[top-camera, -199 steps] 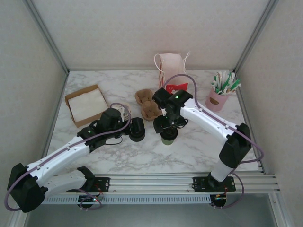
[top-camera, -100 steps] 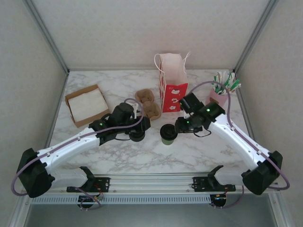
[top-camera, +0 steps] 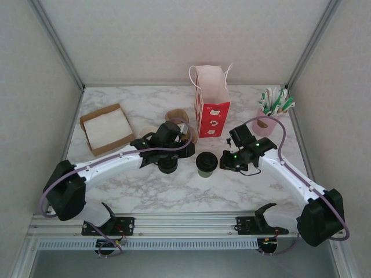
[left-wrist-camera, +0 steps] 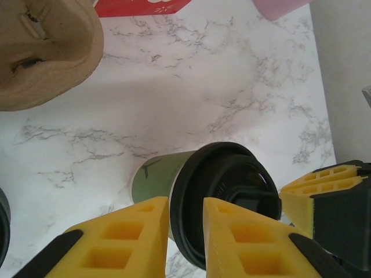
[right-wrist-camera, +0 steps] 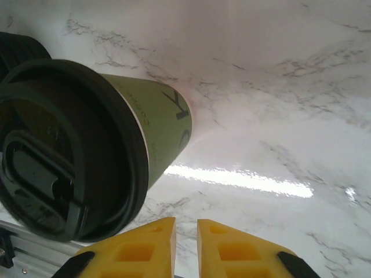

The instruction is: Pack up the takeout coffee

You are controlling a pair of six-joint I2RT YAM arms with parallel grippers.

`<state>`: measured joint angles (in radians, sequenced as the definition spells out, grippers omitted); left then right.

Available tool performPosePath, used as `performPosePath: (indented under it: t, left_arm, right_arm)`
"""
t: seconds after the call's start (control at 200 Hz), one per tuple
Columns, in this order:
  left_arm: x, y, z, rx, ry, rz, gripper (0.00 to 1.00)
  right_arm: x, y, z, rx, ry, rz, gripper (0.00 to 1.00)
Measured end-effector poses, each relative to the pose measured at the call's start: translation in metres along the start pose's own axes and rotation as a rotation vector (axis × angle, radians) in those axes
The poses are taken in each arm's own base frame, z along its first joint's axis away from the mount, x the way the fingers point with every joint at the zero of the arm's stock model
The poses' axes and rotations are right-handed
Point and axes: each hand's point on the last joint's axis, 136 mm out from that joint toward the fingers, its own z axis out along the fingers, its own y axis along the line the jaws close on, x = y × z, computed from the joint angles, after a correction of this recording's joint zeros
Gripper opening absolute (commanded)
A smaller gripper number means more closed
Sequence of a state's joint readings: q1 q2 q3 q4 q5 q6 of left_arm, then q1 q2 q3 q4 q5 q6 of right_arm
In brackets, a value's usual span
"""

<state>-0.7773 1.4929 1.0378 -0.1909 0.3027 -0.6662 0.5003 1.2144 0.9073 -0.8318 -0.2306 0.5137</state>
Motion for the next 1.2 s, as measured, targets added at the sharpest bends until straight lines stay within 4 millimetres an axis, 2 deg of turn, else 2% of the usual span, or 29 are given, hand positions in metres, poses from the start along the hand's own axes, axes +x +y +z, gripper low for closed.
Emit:
performPosePath:
  t: [0.13, 0.456, 0.746, 0.901, 1.051, 1.121, 1.202]
  left_arm:
    - [0.001, 0.005, 0.01, -0.015, 0.014, 0.008, 0.21]
    - [0.003, 0.002, 0.012, 0.007, 0.02, 0.012, 0.21]
    - [0.018, 0.005, 0.016, 0.013, 0.054, 0.004, 0.21]
    - [0.024, 0.0, 0.016, 0.027, 0.062, -0.001, 0.21]
    - [0.026, -0.002, 0.006, 0.043, 0.05, -0.012, 0.22]
    - [0.024, -0.005, 0.0, 0.053, 0.036, -0.013, 0.2]
    - [0.018, -0.009, -0.008, 0.067, 0.015, -0.019, 0.16]
  right_arm:
    - [-0.007, 0.003, 0.008, -0.017, 0.002, 0.005, 0.15]
    - [-0.017, 0.003, 0.022, -0.025, 0.012, 0.02, 0.14]
    - [-0.036, 0.008, 0.027, -0.034, -0.01, 0.025, 0.13]
    - [-0.045, 0.011, 0.025, -0.044, -0.034, 0.025, 0.12]
    - [-0.052, 0.006, 0.021, -0.038, -0.06, 0.041, 0.05]
    - [-0.055, 0.004, 0.013, -0.041, -0.093, 0.051, 0.0]
    - [-0.057, 0.006, -0.003, -0.065, -0.142, 0.054, 0.0]
